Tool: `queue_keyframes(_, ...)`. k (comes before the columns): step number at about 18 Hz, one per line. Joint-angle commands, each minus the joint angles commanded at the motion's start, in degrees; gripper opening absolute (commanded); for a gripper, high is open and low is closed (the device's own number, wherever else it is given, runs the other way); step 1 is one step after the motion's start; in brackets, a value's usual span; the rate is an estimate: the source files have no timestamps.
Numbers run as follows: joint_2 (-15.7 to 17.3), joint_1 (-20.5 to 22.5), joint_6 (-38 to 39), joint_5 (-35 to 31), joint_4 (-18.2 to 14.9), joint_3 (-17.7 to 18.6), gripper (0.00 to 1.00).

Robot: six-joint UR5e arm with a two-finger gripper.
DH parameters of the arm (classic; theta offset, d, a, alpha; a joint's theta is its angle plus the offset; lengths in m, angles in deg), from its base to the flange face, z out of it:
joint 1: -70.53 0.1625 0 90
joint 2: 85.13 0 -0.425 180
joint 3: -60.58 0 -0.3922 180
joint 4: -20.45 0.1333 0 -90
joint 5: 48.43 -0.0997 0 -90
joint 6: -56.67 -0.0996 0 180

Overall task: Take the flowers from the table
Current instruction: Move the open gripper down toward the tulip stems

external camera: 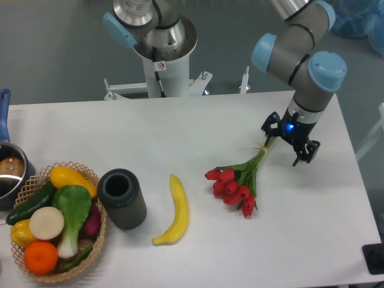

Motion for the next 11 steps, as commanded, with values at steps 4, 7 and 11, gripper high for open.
queue_keyframes(4, -1.4, 0.09, 0.9, 0.98, -0.7, -1.4, 1.0)
queue_keyframes(7, -2.28, -0.09, 1.16, 0.9, -4.38, -2.98, 1.0)
queue_keyframes(11, -3.87, -0.17, 1.16, 0.9, -6.94, -4.04, 1.0)
